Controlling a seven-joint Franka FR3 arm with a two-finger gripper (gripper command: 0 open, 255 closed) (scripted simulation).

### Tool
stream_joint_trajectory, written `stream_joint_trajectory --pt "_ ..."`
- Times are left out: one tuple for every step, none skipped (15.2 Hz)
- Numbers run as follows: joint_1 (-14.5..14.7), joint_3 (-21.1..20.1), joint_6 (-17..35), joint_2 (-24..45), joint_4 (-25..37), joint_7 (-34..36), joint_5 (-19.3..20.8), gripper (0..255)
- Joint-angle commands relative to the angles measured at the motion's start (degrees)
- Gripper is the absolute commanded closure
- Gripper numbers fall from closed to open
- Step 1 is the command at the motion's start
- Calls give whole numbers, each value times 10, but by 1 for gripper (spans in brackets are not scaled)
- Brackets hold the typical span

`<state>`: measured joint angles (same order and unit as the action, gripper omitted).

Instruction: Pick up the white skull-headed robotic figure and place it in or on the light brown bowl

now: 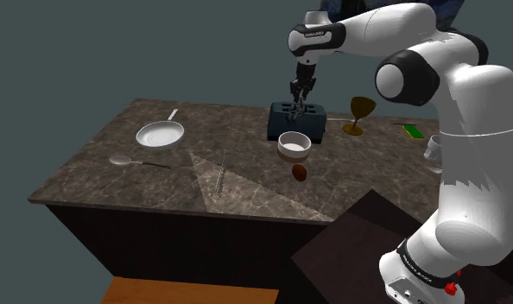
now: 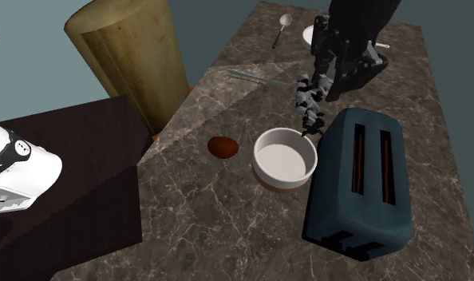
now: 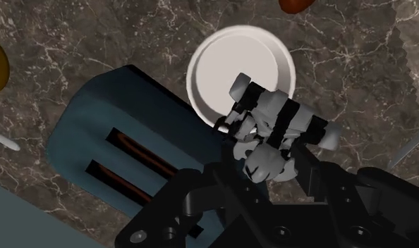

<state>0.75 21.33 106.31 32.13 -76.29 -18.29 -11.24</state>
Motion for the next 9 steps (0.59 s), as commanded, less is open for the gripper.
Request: stream_joint_trajectory --pt "1 -1 16 2 -14 -2 -1 255" --pt "1 -1 23 3 -20 -2 -2 255" --pt "1 -2 29 5 -25 -3 -3 255" --pt "2 -2 36 7 -30 -3 -4 255" --pt "2 -3 43 8 -35 -4 -4 255" --pt "2 -3 49 10 -40 -5 -5 255" --pt "2 -4 56 12 -44 -5 -6 255" --pt "2 -4 62 15 -48 -6 -7 255" --pt "2 -5 69 17 -53 -6 -8 255"
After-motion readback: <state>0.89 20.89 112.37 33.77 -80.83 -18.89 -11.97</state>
